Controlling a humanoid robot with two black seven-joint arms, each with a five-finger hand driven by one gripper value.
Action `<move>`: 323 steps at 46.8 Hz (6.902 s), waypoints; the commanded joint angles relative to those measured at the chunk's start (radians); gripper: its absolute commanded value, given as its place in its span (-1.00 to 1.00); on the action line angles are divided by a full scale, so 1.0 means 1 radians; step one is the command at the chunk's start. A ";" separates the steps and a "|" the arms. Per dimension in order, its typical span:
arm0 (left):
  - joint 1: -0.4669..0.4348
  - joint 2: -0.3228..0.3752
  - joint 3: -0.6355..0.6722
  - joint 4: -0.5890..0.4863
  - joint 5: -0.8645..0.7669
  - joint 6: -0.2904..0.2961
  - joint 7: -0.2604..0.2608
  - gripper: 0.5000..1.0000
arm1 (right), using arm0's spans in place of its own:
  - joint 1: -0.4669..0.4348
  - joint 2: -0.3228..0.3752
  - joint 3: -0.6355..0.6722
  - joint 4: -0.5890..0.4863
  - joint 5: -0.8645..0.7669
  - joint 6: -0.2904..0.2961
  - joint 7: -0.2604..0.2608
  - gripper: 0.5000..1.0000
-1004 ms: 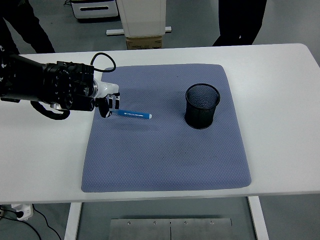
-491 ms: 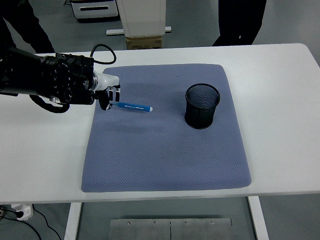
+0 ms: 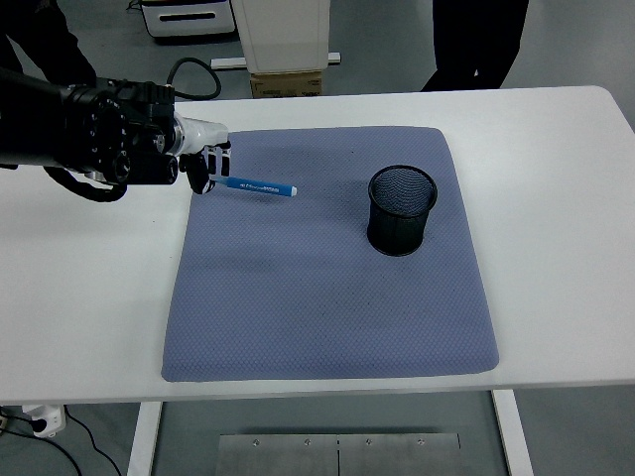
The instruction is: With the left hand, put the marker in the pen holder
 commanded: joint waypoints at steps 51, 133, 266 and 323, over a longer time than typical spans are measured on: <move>-0.111 0.001 -0.017 0.044 0.002 0.003 -0.052 -1.00 | 0.000 0.000 0.000 -0.001 0.000 0.000 0.000 1.00; -0.252 -0.028 -0.098 0.061 0.153 0.008 -0.170 -1.00 | 0.000 0.000 0.000 0.001 0.000 0.000 -0.001 1.00; -0.156 -0.028 -0.239 0.072 0.811 0.120 -0.084 -1.00 | 0.000 0.000 0.000 -0.001 -0.002 0.000 -0.001 1.00; 0.008 -0.028 -0.212 0.081 0.801 0.462 -0.087 -1.00 | 0.000 0.000 -0.002 -0.001 0.000 0.001 -0.001 1.00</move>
